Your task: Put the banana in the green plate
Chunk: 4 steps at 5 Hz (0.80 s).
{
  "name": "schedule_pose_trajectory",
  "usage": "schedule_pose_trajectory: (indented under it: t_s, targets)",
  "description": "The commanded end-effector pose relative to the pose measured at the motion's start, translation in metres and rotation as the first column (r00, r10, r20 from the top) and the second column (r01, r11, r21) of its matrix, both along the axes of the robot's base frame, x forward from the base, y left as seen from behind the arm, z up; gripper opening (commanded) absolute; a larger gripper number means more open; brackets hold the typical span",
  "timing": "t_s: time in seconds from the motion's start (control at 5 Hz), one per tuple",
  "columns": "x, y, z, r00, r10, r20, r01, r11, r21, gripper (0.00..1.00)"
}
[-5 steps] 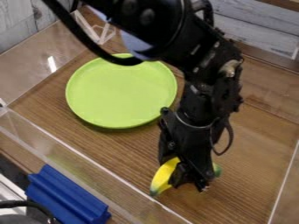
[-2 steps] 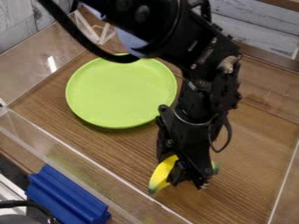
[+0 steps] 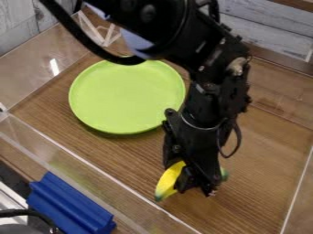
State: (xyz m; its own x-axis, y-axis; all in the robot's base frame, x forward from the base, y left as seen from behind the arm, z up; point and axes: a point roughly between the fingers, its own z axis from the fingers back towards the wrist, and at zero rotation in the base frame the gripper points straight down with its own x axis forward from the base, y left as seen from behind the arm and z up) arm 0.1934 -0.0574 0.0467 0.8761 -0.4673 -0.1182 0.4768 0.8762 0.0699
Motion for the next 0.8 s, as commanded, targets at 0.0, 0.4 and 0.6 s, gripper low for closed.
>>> schedule_pose_trajectory:
  t_s: [0.0,0.4,0.6]
  targets:
    - [0.0093,0.0001,0.0137,0.998,0.007,0.067,-0.006,1.0,-0.02,0.0]
    - [0.0091,0.0026,0.0138,0.998,0.019,0.067,-0.018,1.0,-0.019,0.0]
    - [0.009,0.0037,0.0138,0.997,0.027,0.068,-0.025,1.0,-0.019,0.0]
